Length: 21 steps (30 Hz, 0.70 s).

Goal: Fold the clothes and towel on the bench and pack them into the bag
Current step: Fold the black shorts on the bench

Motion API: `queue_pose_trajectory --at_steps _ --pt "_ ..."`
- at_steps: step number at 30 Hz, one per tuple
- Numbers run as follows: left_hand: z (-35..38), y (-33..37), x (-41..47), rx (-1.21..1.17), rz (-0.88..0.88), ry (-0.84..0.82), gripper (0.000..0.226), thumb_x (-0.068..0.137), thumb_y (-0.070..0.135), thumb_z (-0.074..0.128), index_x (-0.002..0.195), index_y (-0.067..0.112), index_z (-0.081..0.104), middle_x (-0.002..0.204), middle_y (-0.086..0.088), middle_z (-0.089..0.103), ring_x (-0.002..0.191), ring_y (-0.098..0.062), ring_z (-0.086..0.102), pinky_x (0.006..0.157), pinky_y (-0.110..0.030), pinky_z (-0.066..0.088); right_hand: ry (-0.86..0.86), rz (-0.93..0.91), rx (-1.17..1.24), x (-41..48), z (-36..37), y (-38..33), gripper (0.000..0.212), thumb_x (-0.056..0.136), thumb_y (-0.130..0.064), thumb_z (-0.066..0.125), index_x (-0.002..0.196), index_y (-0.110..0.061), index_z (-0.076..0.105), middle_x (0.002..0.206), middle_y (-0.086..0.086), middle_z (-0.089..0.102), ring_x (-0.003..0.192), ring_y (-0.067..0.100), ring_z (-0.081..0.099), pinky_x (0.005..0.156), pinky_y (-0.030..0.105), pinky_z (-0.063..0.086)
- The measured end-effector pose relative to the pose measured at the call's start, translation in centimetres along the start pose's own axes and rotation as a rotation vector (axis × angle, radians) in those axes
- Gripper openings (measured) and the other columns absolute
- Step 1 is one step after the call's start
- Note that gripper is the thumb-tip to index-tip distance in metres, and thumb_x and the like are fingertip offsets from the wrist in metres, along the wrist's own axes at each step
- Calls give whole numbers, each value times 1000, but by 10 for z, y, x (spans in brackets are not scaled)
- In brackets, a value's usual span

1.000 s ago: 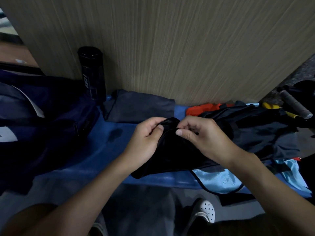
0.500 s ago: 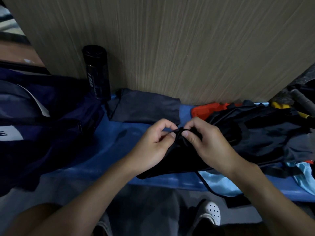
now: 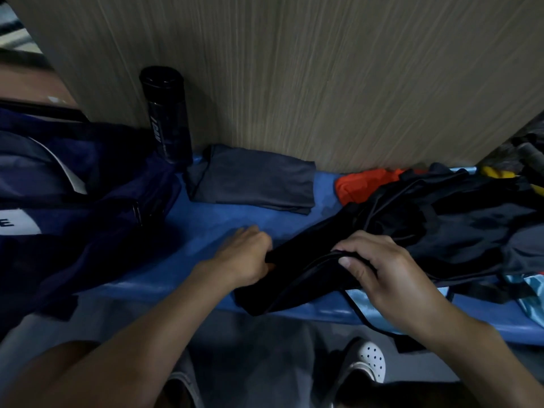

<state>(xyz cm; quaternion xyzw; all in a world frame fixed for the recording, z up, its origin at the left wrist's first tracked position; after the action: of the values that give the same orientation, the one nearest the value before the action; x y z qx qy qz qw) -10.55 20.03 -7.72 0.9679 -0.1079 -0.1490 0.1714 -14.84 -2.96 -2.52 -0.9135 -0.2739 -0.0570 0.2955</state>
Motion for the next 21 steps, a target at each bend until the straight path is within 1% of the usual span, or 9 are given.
queue_pose_trajectory --at_steps 3,5,7,8,10,12,13,17,21 --pt "-4 5 -2 -144 -1 139 10 93 23 64 89 16 57 88 1 57 86 -19 57 69 -31 45 28 -5 2 -2 -7 -1 14 93 -25 55 102 -28 66 93 -21 60 91 2 57 86 16 38" --pt "-12 7 -4 -310 46 320 21 94 21 63 82 20 45 75 5 53 70 -13 53 57 -27 38 43 9 20 -1 -13 -3 15 92 -23 56 101 -25 67 92 -18 61 90 6 58 86 19 40" --pt "-19 8 -6 -483 130 454 25 95 16 61 83 23 40 71 8 49 65 -10 53 53 -24 39 50 5 32 -1 -17 -5 15 92 -24 55 101 -24 67 90 -17 61 89 8 59 86 19 40" --pt "-20 7 -7 -561 135 455 25 95 13 61 86 25 41 76 9 52 71 -10 58 57 -27 44 49 0 28 0 -18 -5 15 92 -24 55 101 -24 67 90 -17 61 88 7 59 86 20 39" --pt "-20 1 -7 -668 46 306 19 94 17 63 96 29 48 91 6 59 80 -14 64 64 -32 52 38 -3 19 1 -18 -6 15 92 -23 56 102 -24 67 90 -17 61 88 7 59 87 20 39" --pt "-16 -7 -6 -717 -121 111 17 93 30 67 107 30 57 97 1 63 85 -14 64 70 -27 48 26 4 22 2 -17 -7 16 92 -23 56 102 -24 68 91 -18 62 89 7 59 87 18 39" --pt "-15 -10 -4 -769 -179 81 16 93 34 67 107 28 62 97 1 66 89 -14 65 73 -26 47 21 4 25 2 -17 -8 16 92 -23 56 102 -25 68 91 -17 62 89 7 59 86 16 39" --pt "-18 -13 -2 -977 -205 187 10 94 16 65 91 19 74 89 3 73 84 -9 64 75 -19 49 4 1 34 5 -13 -10 15 92 -21 56 100 -25 67 90 -15 63 86 9 62 84 14 38" --pt "-34 3 -12 -1086 36 526 25 92 -4 63 103 16 73 97 3 74 91 -2 69 86 -14 52 21 16 25 7 -14 -10 15 93 -24 55 102 -26 67 92 -16 63 88 9 61 86 16 39"
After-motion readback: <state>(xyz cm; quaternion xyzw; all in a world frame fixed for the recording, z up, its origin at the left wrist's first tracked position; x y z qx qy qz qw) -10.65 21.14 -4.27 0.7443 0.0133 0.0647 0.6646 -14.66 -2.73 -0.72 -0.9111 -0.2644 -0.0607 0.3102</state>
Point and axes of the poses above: each hand's wrist, its own x-axis towards the middle knuckle, its own z-axis out of the palm, y = z × x, the point moved 1 cm from there along x, towards the middle knuckle
